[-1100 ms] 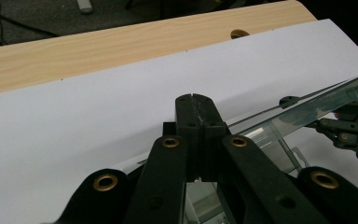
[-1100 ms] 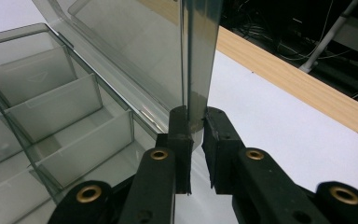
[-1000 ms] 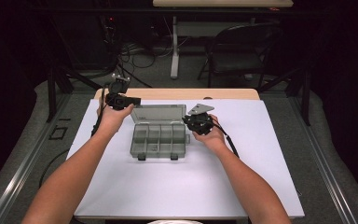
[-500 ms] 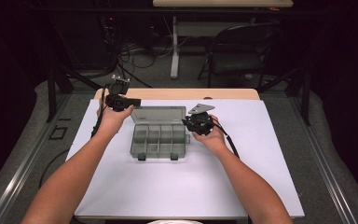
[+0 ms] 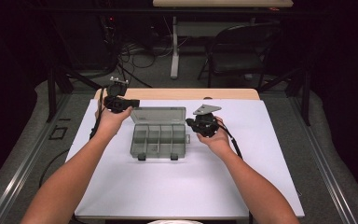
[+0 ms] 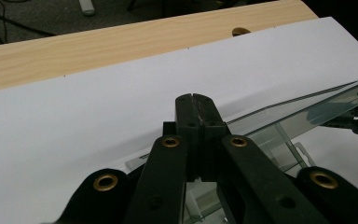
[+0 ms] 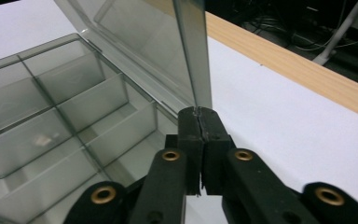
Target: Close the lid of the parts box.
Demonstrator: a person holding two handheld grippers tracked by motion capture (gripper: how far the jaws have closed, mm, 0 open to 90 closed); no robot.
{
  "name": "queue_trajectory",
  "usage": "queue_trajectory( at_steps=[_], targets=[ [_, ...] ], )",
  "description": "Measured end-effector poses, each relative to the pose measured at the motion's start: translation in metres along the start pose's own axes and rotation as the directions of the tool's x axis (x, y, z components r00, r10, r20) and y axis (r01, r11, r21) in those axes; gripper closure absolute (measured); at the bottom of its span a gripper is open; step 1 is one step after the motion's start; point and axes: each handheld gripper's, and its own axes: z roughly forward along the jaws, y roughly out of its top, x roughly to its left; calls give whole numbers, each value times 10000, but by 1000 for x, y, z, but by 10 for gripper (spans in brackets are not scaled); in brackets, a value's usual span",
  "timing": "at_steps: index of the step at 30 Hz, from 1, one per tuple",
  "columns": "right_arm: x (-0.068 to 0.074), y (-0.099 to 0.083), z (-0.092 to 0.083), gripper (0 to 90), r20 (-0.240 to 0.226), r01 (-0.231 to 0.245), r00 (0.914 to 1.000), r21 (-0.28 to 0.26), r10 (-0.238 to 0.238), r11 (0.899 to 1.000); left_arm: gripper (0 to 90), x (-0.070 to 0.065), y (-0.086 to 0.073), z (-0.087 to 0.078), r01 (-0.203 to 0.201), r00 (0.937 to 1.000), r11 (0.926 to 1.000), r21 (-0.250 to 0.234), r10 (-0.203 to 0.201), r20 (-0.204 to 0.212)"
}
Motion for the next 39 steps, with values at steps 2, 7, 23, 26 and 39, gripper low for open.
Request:
queue_trajectory(
  at_steps=[2, 7, 23, 26, 39],
  targets=[
    [1, 1, 0, 897, -133, -47, 9999, -26, 46, 10000, 900, 0, -2, 0, -20, 10000, 10000, 7, 20, 46],
    [7, 2, 1, 899, -294, 17, 9996, -14, -17, 10000, 900, -2, -7, -1, -126, 9998, 9999, 47, 125, 146],
    [16, -1, -11, 895, -746, -100, 9972, -134, 89, 9999, 900, -8, -34, -5, -398, 9982, 9992, 46, 395, 448],
    [19, -2, -14, 896, -811, -87, 9967, -177, 72, 9998, 900, -9, -37, -6, -463, 9977, 9989, 71, 459, 495],
    [29, -7, -24, 895, -1132, 107, 9935, -319, -142, 9994, 900, -12, -54, -7, -493, 9959, 9987, 116, 483, 759]
  ],
)
